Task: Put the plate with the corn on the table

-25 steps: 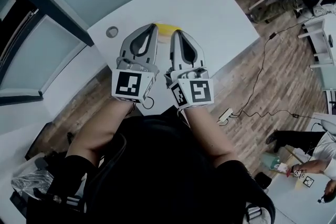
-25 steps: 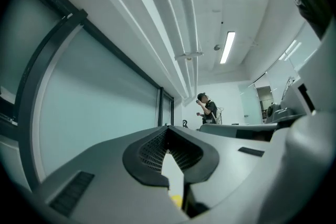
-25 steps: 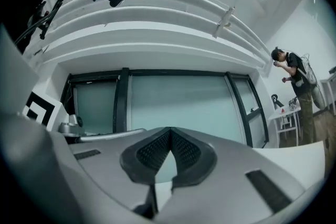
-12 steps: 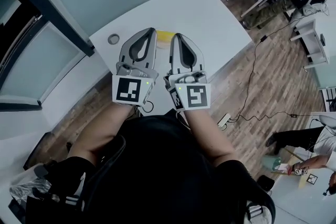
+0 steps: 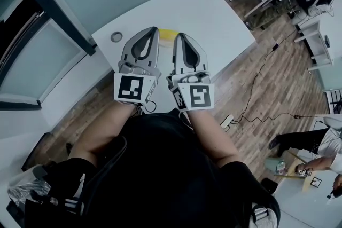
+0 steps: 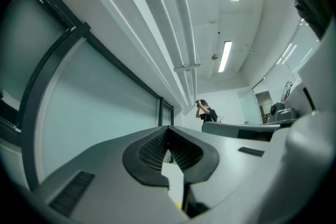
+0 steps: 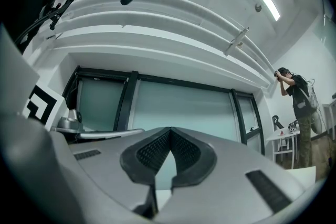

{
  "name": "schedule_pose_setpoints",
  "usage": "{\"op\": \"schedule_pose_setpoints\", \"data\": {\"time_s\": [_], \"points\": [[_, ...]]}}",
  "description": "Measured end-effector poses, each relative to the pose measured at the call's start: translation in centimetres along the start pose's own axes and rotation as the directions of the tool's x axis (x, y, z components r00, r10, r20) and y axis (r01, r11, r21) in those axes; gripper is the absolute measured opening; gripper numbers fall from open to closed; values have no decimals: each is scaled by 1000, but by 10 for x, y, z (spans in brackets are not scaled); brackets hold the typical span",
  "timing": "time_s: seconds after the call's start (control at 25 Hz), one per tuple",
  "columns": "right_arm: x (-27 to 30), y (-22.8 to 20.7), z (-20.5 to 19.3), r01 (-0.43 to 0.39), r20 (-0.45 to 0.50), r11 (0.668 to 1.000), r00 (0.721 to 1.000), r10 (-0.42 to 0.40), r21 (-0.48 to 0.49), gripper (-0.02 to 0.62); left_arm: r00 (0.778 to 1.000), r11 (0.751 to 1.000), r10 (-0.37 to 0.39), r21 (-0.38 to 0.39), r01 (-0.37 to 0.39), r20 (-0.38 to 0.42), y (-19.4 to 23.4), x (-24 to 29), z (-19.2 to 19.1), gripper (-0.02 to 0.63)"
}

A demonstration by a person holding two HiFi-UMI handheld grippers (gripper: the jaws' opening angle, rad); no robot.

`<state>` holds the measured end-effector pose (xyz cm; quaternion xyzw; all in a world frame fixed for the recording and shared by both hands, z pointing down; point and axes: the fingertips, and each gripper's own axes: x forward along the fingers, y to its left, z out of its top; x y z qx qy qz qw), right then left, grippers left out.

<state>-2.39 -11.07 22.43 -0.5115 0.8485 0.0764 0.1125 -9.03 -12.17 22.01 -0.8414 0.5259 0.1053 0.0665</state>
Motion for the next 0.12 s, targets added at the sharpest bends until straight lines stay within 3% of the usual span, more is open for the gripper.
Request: {"op": "schedule_pose_setpoints", "data": {"time_s": [0.12], "points": [[-1, 3, -4, 8, -10, 1000, 1000, -9, -3, 2, 1000, 1000, 10, -5, -10, -18, 4, -4, -5, 3]]}}
